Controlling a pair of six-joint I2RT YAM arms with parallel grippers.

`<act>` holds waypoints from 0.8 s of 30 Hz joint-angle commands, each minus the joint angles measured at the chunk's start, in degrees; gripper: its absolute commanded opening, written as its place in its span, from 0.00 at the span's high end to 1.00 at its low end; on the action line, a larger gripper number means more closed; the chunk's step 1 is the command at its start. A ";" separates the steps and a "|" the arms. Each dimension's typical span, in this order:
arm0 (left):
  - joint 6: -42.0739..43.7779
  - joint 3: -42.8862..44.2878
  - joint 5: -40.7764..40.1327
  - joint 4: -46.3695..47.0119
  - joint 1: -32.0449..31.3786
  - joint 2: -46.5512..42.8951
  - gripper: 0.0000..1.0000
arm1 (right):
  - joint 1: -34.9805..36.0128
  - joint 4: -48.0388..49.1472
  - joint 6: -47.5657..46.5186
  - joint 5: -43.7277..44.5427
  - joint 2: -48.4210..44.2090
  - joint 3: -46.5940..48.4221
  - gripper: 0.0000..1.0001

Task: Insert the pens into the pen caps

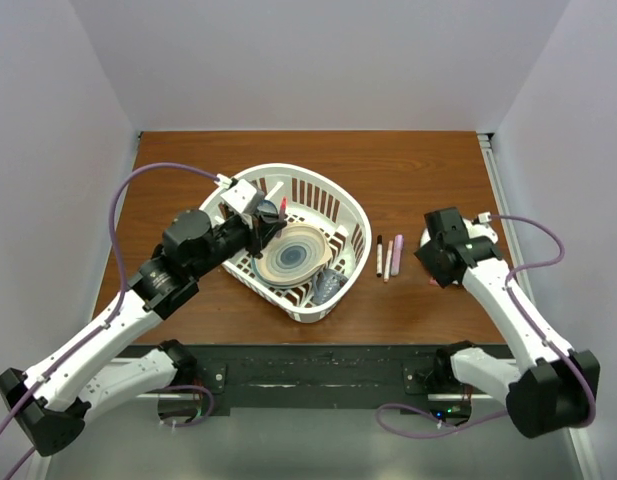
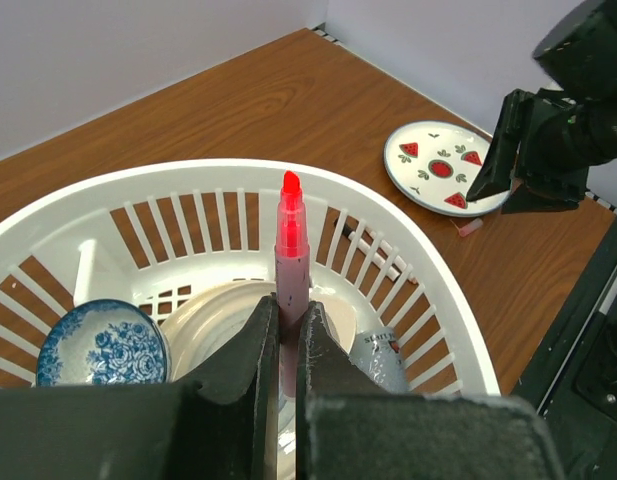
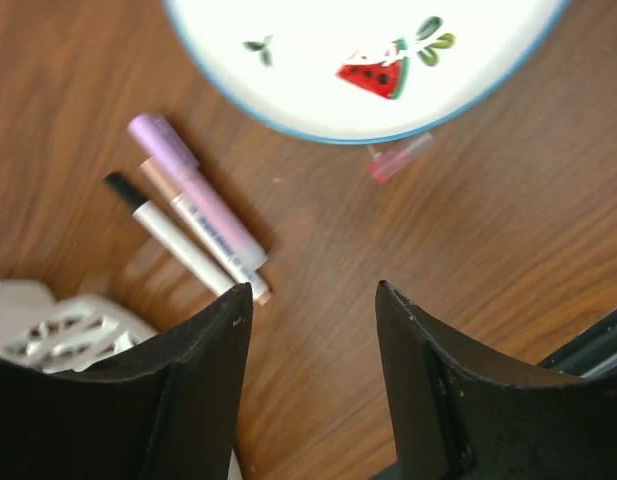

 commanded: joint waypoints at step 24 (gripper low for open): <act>1.00 -3.34 -0.05 4.38 0.26 -4.86 1.00 | -2.33 9.98 26.46 12.92 9.65 -10.87 0.55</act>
